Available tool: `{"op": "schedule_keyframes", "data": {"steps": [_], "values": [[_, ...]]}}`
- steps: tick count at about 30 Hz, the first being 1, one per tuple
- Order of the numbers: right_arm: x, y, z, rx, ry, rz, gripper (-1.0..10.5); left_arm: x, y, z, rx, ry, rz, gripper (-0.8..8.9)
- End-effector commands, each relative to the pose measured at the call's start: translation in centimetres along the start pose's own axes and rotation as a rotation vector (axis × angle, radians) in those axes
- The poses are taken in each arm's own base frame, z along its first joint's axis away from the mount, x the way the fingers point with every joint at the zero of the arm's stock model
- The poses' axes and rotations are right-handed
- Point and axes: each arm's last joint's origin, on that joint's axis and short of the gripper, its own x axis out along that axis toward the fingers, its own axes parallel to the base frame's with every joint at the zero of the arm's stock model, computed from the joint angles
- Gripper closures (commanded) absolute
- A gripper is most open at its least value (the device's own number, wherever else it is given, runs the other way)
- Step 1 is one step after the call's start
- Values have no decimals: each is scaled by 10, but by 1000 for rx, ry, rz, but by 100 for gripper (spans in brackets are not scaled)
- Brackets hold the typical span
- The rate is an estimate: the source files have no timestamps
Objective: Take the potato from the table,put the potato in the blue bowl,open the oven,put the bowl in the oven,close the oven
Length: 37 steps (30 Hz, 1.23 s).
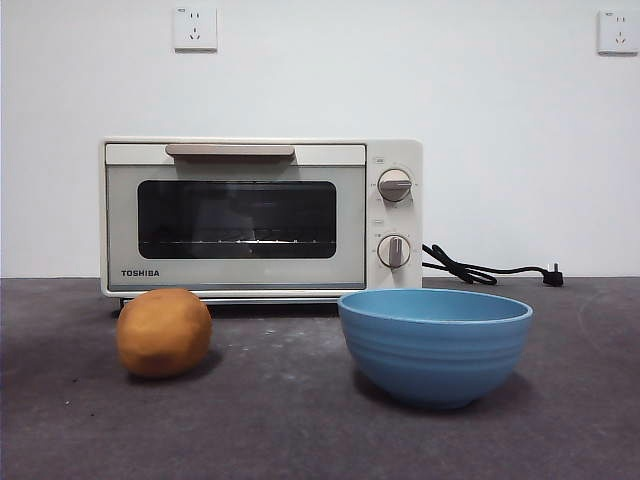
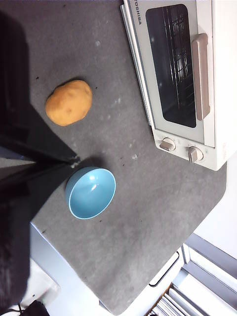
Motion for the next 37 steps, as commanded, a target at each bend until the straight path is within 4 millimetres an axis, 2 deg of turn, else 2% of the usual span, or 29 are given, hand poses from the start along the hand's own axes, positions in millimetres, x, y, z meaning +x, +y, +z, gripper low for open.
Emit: {"op": "schedule_keyframes", "data": {"steps": [1, 4, 6, 12, 18, 25, 37], "values": [[0, 0, 1, -16, -5, 2, 767, 0, 0, 0, 24, 0, -4, 821], [0, 0, 1, 3, -6, 3, 449, 0, 0, 0, 24, 0, -4, 821], [0, 0, 1, 12, -6, 3, 340, 0, 0, 0, 25, 0, -4, 821], [4, -1, 5, 43, -22, 13, 344, 0, 0, 0, 24, 0, -4, 821], [25, 2, 21, 34, -60, 73, 348, 0, 0, 0, 24, 0, -4, 821], [83, 5, 43, 30, -67, 56, 348, 0, -1, 0, 24, 0, -4, 821], [224, 0, 53, 31, 94, -49, 348, 0, -1, 0, 24, 0, -4, 821]]}}
